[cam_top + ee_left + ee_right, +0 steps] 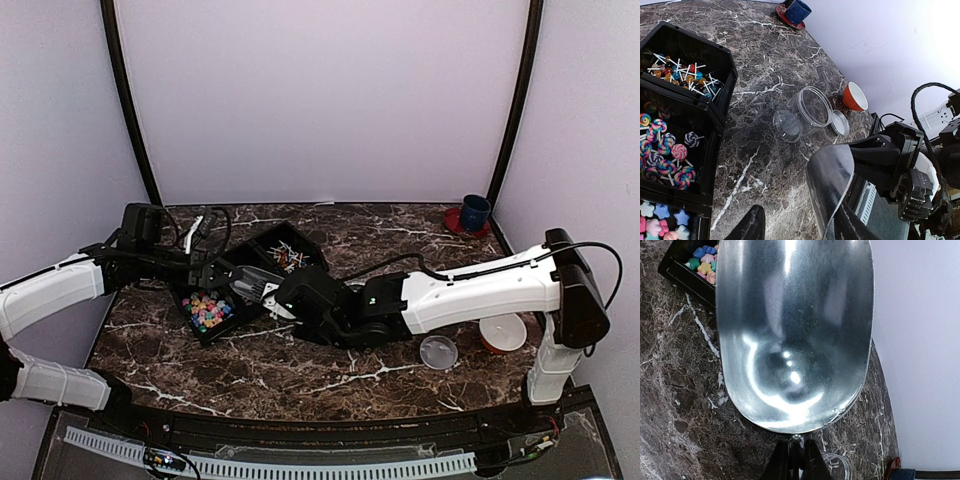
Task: Pack the candies
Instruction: Pass from the right arm to the left, then pass from the left arm to the right
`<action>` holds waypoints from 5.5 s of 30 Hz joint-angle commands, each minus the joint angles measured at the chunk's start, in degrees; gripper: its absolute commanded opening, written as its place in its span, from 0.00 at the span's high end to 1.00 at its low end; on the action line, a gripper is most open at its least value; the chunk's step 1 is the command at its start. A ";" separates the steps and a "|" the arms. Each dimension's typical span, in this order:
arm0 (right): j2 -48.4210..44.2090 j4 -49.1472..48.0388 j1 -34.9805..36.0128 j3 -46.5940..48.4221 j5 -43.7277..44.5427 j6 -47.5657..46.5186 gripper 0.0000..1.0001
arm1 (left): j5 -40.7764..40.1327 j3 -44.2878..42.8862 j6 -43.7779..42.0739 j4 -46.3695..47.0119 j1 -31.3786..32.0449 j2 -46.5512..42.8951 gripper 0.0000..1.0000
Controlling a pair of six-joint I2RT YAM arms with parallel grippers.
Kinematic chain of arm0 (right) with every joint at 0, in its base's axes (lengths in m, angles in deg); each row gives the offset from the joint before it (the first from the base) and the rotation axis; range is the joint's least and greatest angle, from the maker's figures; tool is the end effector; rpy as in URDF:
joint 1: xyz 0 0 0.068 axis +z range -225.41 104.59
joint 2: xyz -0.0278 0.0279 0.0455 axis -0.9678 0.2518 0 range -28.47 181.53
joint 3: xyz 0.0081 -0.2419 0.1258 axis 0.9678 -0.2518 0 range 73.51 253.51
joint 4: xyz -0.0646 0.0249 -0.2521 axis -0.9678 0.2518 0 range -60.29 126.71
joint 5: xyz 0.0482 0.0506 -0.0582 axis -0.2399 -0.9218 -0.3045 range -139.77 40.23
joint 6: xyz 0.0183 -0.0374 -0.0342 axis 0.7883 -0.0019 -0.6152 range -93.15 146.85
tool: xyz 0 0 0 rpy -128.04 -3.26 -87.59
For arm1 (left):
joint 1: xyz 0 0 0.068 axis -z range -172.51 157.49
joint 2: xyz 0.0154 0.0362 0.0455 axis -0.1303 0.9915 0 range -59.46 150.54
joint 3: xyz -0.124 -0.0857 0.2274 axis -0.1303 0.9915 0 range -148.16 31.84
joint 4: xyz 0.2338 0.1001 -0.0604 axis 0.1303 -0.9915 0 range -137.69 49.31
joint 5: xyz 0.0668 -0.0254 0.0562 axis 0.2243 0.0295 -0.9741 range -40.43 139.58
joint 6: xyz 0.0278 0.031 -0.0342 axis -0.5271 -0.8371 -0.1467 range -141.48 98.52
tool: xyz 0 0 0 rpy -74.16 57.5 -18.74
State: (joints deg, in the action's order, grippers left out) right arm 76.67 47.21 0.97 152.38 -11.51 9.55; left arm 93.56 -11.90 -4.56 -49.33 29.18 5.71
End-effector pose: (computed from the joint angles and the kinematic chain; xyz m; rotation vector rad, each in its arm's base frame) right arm 0.1175 0.3921 0.2431 -1.3371 1.6854 -0.1944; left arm 0.2188 -0.1137 0.2696 0.5764 2.0790 -1.2013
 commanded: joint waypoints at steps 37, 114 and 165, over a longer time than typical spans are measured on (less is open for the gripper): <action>-19.26 -30.89 1.12 -23.16 -9.87 -9.24 0.02 | 7.99 2.21 1.58 5.12 0.78 -1.18 1.00; -16.55 -54.59 2.29 -29.79 -15.87 -16.59 0.92 | 13.55 3.36 4.70 8.97 0.74 -0.12 1.00; -14.68 -52.64 2.28 -28.92 -14.30 -17.53 0.81 | 16.28 3.93 5.71 11.45 0.75 -0.63 1.00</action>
State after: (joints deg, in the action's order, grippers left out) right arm 61.94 -4.09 2.76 121.94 -25.34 -8.46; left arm 108.56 -8.38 0.86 -39.06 30.16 6.10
